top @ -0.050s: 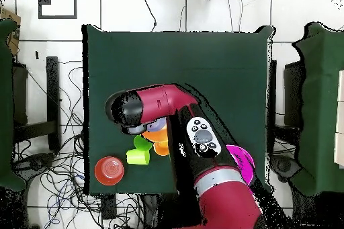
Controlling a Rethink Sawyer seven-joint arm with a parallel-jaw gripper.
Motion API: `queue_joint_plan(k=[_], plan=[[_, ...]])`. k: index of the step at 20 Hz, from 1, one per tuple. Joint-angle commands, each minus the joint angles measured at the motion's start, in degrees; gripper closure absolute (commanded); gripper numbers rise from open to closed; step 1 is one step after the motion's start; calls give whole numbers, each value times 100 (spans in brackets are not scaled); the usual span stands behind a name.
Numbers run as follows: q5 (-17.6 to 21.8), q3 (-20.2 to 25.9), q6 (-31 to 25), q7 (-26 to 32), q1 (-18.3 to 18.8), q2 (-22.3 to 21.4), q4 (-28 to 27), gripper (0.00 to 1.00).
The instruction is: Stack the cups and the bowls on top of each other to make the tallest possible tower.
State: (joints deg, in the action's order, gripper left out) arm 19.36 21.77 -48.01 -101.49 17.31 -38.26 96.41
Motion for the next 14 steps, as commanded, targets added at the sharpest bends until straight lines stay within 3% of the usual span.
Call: queue_joint_plan(k=[1, 9, 14], plan=[[542, -115, -252, 311, -48, 268, -110, 100], [726, -136, -312, 482, -108, 338, -327, 100], [752, -36, -460, 705, 84, 205, -297, 100]])
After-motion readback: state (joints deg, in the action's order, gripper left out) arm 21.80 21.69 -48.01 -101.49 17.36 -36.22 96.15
